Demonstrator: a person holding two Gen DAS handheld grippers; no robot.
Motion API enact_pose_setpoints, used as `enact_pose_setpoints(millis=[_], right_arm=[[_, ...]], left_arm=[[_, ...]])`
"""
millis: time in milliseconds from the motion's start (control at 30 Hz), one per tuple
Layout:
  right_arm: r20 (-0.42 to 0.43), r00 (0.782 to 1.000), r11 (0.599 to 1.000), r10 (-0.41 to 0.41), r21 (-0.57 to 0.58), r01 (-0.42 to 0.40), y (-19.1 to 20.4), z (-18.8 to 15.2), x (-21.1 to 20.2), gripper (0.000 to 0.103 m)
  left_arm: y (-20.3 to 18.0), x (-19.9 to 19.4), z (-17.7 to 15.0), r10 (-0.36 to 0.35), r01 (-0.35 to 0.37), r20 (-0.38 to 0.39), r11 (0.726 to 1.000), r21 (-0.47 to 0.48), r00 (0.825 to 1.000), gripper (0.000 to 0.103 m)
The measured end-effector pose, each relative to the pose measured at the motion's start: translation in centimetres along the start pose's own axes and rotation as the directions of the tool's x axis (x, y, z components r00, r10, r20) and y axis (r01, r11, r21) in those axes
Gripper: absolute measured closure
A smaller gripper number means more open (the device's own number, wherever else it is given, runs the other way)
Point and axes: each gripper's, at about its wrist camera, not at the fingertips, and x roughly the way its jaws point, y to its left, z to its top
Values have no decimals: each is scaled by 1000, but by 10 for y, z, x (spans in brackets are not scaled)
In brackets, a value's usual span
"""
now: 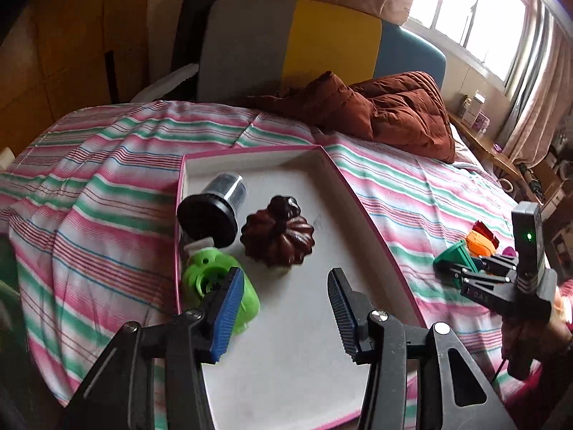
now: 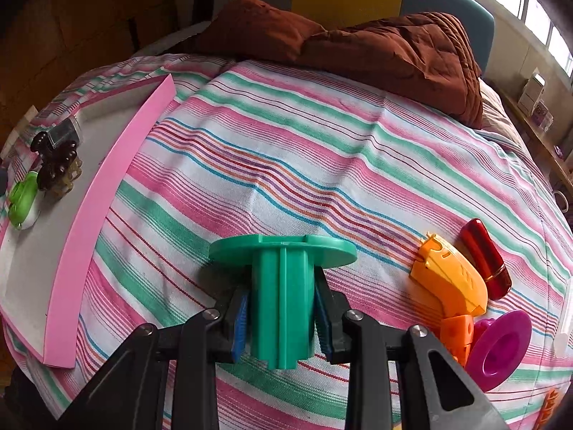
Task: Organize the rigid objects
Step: 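Carry the brown knob piece into the tray and release it with the left gripper, then hold the teal spool with the right gripper near the toy pile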
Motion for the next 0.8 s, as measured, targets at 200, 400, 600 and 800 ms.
enact_pose_setpoints(millis=[200,400,600,800], right_arm=[[9,1000,1000,-8,-12,9,1,-2,1,73],[18,1000,1000,-14,-18,14,0,-3,2,73],[32,999,999,-20,-24,21,1,-6,2,73],[45,999,999,-31,-31,33,3,-7,1,73]], left_arm=[[-4,-21,-26,27,-27,4,999,28,1000,53],[3,-31,-36,58,-58,-1,998,6,998,51],[12,-37,-41,85,-85,3,996,-13,996,51],[20,-39,-44,103,-103,5,994,-24,995,51]])
